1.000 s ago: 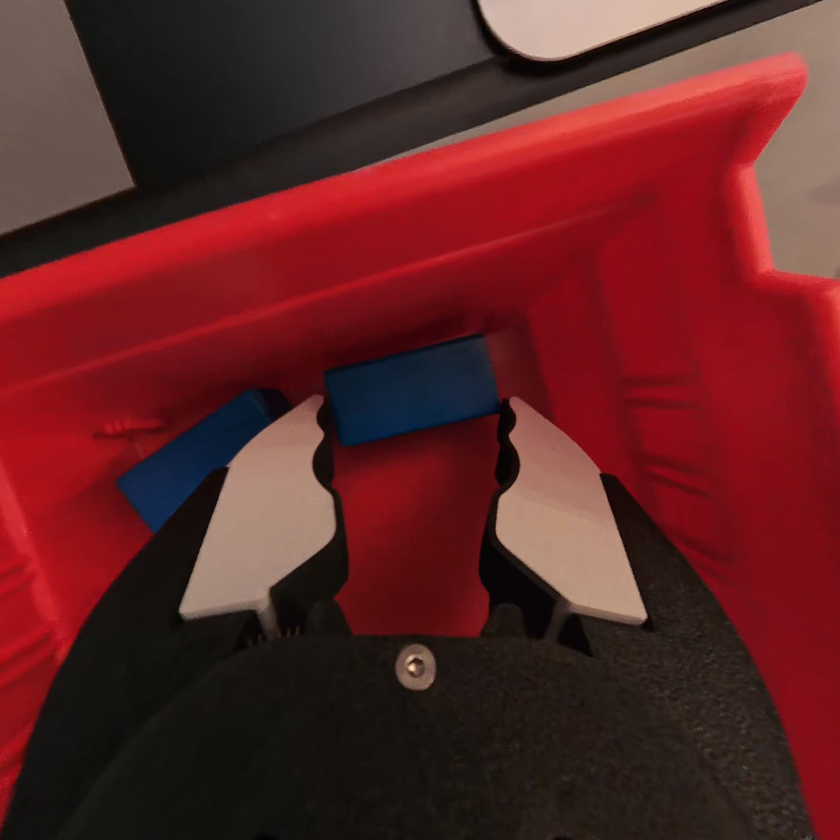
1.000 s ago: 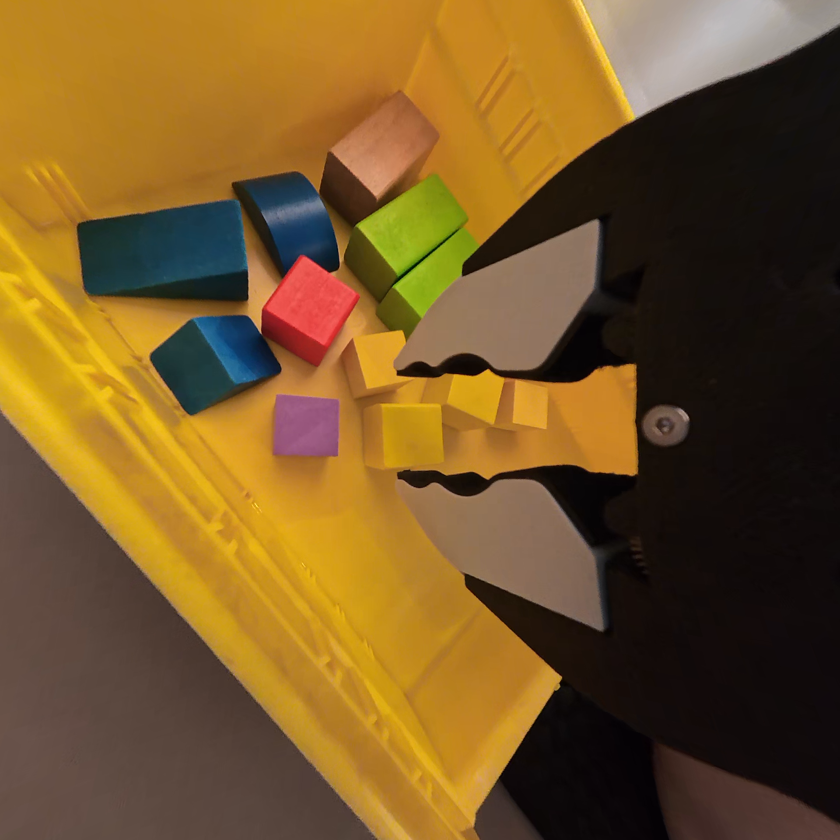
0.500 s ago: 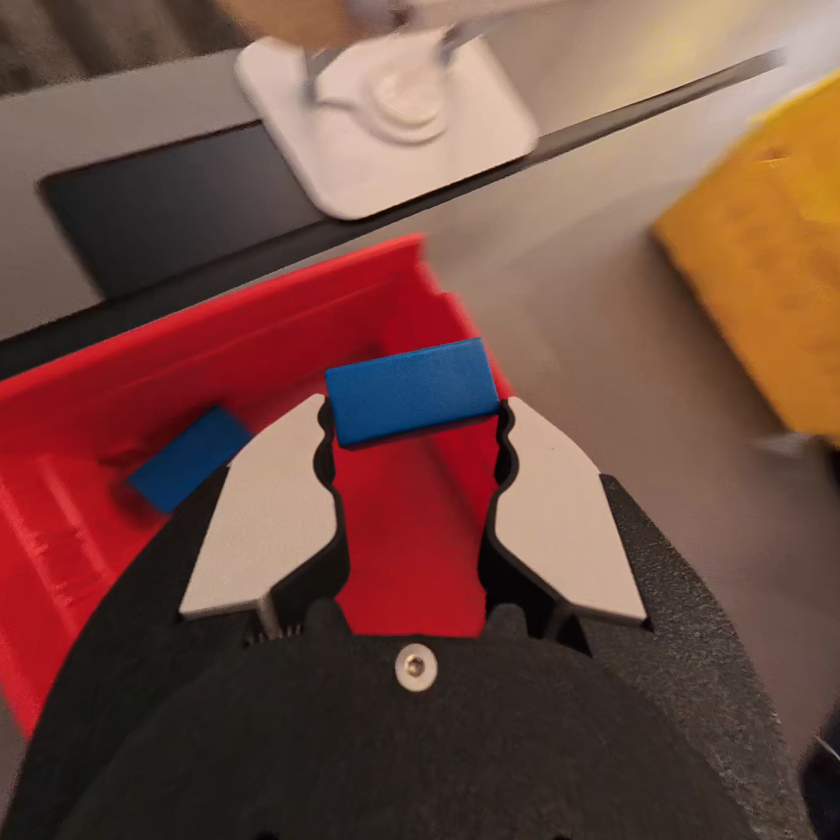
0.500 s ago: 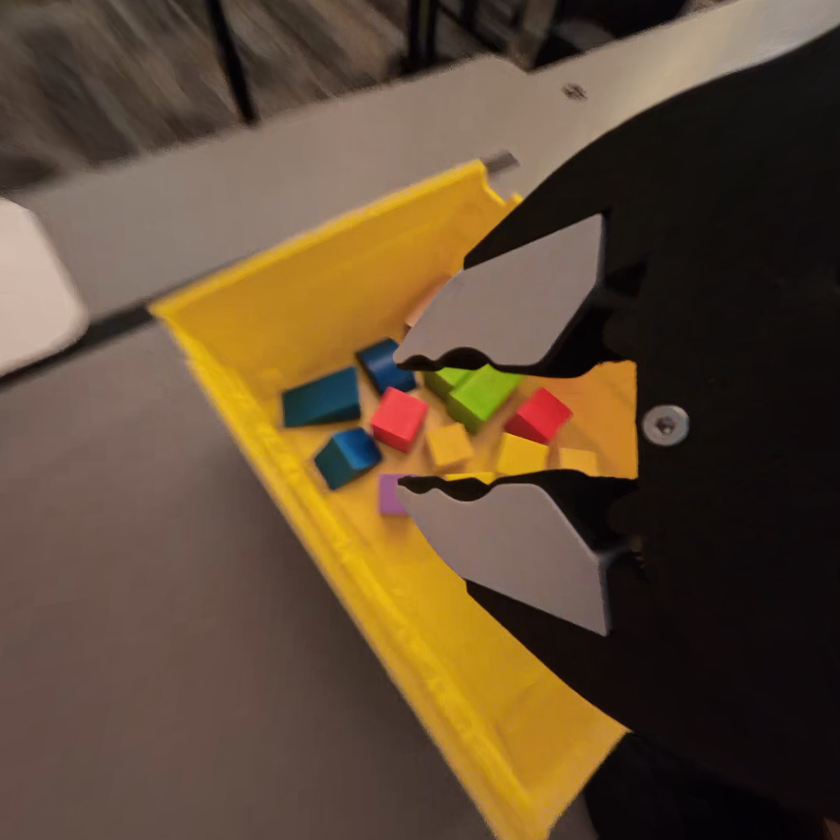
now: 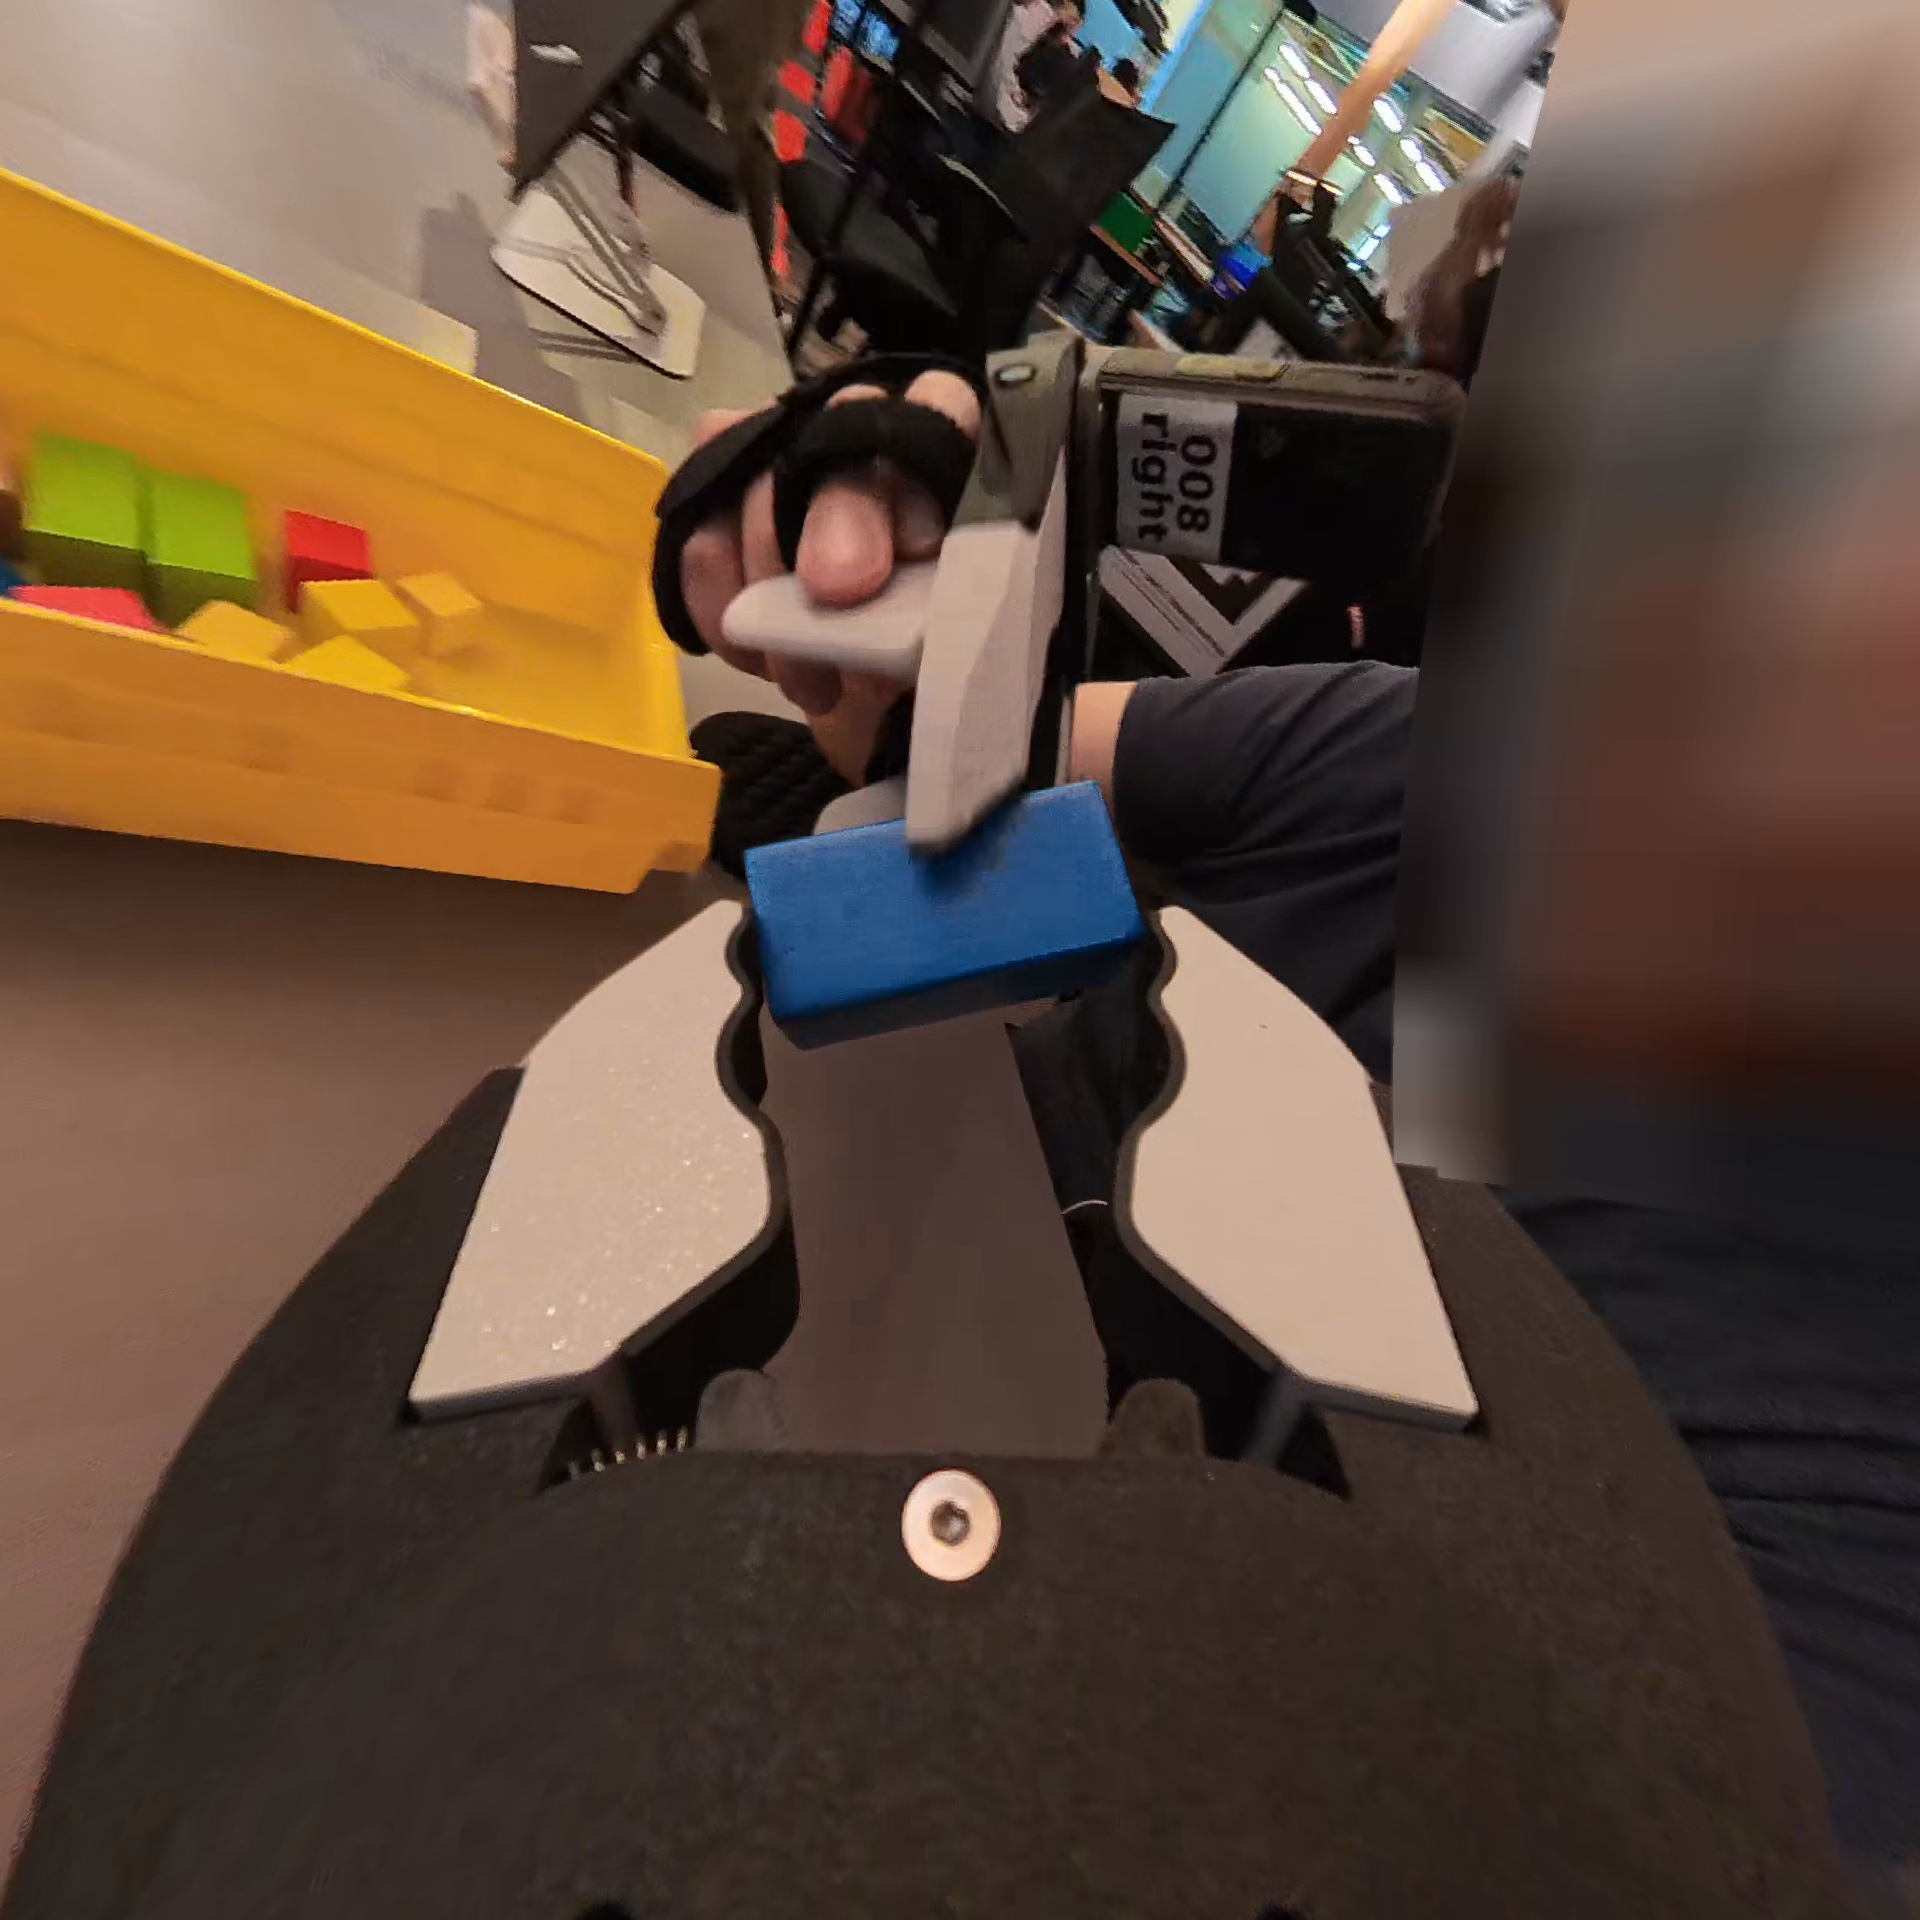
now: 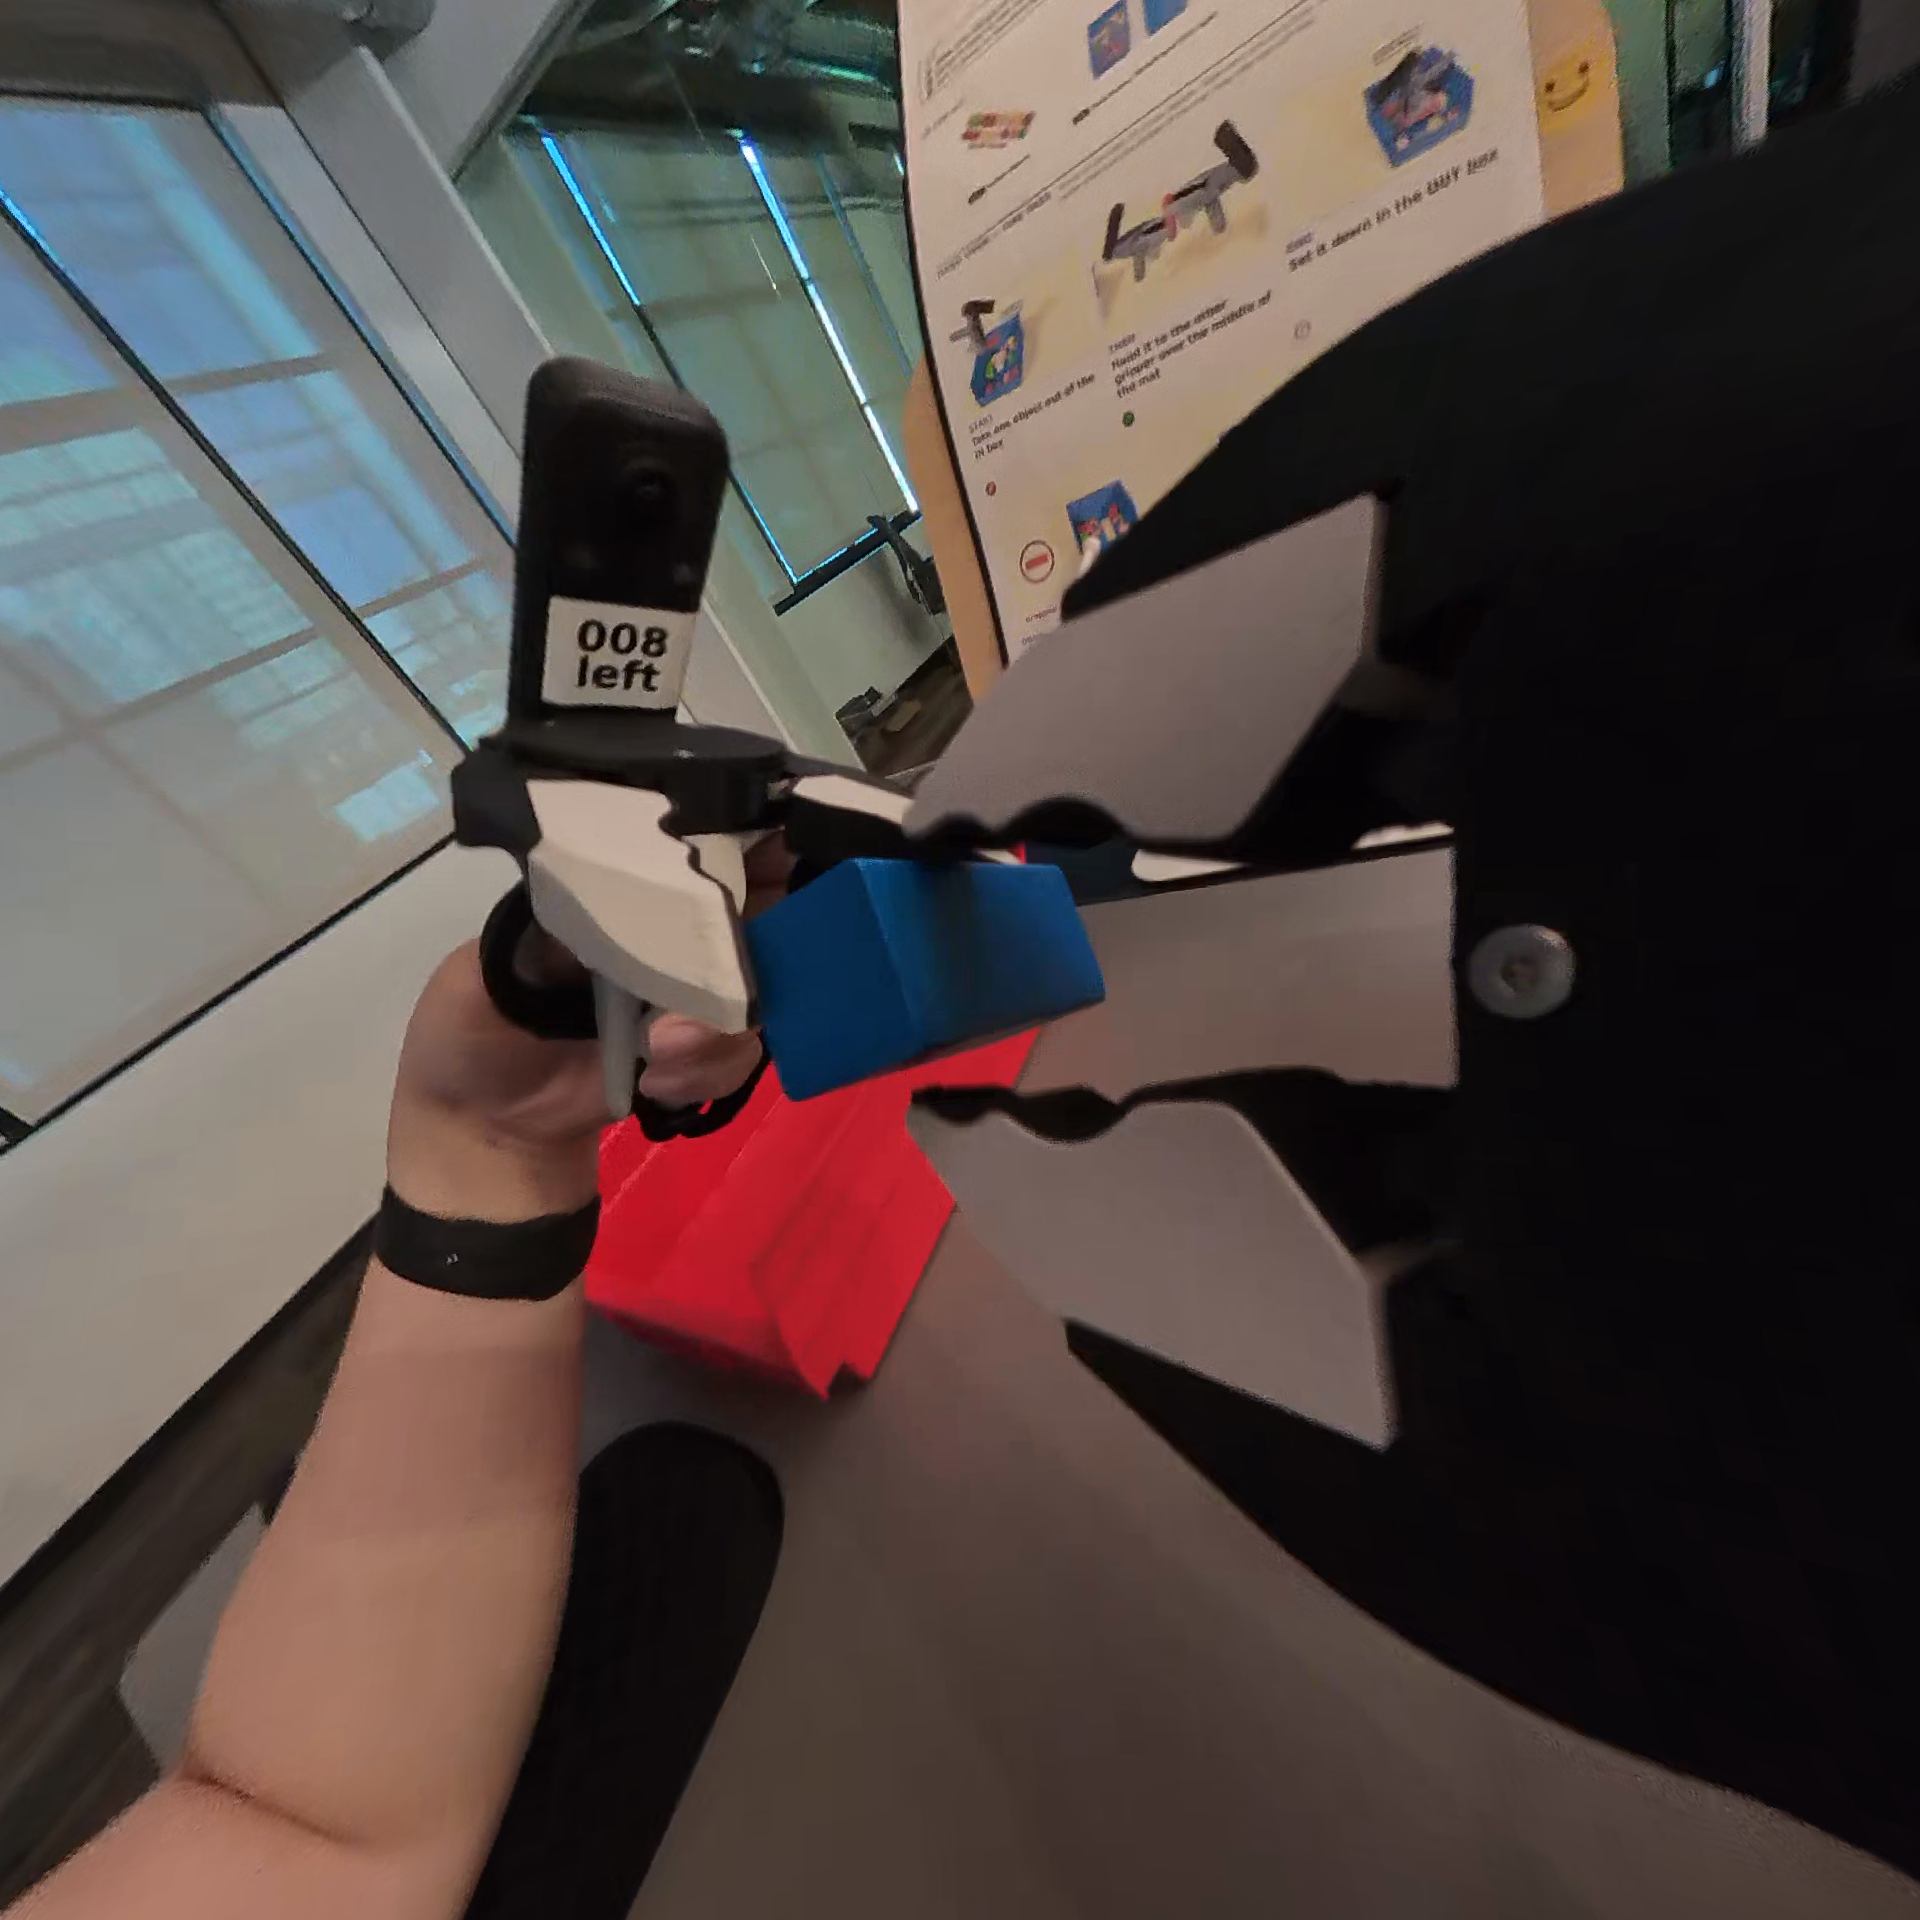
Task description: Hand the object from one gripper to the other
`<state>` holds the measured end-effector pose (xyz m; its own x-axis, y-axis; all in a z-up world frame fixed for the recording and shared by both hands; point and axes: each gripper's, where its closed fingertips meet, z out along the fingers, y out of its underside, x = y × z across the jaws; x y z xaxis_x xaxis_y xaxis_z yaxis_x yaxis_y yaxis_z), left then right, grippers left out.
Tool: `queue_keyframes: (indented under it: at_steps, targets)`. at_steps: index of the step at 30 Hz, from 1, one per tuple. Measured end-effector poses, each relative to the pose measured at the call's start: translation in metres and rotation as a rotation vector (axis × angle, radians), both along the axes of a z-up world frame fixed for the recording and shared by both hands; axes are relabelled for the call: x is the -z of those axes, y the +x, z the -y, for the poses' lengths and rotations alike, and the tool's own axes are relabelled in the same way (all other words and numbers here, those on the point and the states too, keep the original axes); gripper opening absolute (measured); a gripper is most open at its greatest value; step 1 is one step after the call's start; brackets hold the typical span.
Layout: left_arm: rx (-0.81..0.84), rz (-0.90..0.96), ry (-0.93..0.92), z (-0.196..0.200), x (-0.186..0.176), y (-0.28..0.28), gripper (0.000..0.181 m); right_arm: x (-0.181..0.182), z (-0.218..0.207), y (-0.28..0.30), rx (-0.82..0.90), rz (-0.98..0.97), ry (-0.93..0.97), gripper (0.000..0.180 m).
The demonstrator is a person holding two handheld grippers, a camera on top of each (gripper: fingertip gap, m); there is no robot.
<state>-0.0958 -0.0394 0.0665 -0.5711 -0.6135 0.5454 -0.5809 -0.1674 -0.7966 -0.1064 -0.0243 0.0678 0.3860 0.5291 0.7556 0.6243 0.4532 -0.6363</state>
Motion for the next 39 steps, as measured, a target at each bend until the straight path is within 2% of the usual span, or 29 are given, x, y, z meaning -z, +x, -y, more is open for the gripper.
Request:
queue_keyframes:
  at_steps: [1,3,5,6,8,10,14,17,19,22,28,31,35,39]
  targets:
    - [0.016,-0.001,-0.011,0.003,0.001,0.001,0.069,0.001,0.001,-0.001,-0.001,0.02,0.015,0.036]
    - [0.002,-0.001,-0.006,0.001,0.002,0.005,0.068,0.005,0.001,0.004,0.011,0.048,-0.024,0.036]
    - [-0.054,0.037,0.009,-0.01,-0.003,0.007,0.057,0.002,0.003,0.018,0.018,0.032,-0.109,0.035]
    - [-0.09,0.053,0.023,-0.018,-0.006,0.006,0.049,-0.002,0.005,0.032,0.03,0.01,-0.16,0.035]
    - [-0.174,0.079,0.059,-0.037,-0.012,0.002,0.048,0.001,0.006,0.08,0.145,-0.009,-0.351,0.035]
    - [-0.256,0.104,0.098,-0.054,-0.019,-0.004,0.048,0.032,0.018,0.142,0.325,0.022,-0.624,0.035]
    - [-0.363,0.126,0.196,-0.076,-0.027,-0.019,0.048,0.12,0.065,0.243,0.684,0.191,-1.084,0.035]
    - [-0.398,0.13,0.208,-0.084,-0.033,-0.031,0.048,0.16,0.085,0.26,0.769,0.199,-1.349,0.035]
    - [-0.43,0.133,0.209,-0.09,-0.037,-0.038,0.048,0.178,0.09,0.263,0.801,0.221,-1.454,0.035]
    - [-0.485,0.128,0.215,-0.103,-0.039,-0.048,0.047,0.198,0.089,0.278,0.923,0.306,-1.511,0.035]
    - [-0.681,0.047,0.317,-0.148,-0.028,-0.072,0.048,0.215,0.086,0.289,1.014,0.38,-1.56,0.036]
    - [-0.868,-0.127,0.443,-0.193,0.0,-0.097,0.051,0.22,0.085,0.293,1.047,0.41,-1.562,0.035]
    - [-1.066,-0.37,0.501,-0.246,0.043,-0.129,0.054,0.222,0.084,0.291,1.049,0.411,-1.579,0.035]
    - [-1.178,-0.556,0.528,-0.29,0.09,-0.143,0.059,0.216,0.079,0.288,1.055,0.369,-1.556,0.036]
